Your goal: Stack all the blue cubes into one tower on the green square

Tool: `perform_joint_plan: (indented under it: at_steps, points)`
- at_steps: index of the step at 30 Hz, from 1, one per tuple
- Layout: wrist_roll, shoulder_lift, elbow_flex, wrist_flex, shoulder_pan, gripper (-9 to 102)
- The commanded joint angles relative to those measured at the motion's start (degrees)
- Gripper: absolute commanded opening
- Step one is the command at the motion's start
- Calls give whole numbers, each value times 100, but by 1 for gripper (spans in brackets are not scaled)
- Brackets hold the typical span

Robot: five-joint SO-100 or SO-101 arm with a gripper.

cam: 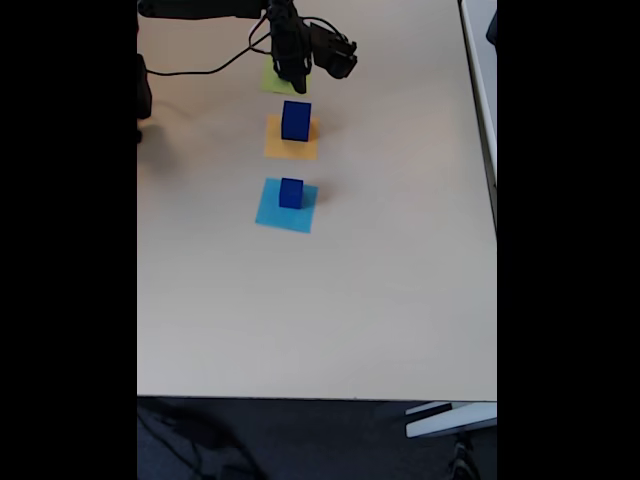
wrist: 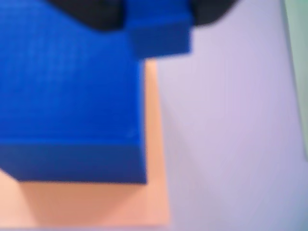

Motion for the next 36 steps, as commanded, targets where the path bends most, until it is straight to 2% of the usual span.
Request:
perform_joint_plan:
  at_steps: [1,16,36]
  points:
    - [-44,589,79,-105,79,0]
    - [-9,571,193,-158,299,0]
    - [448,360,633,-642,316,1]
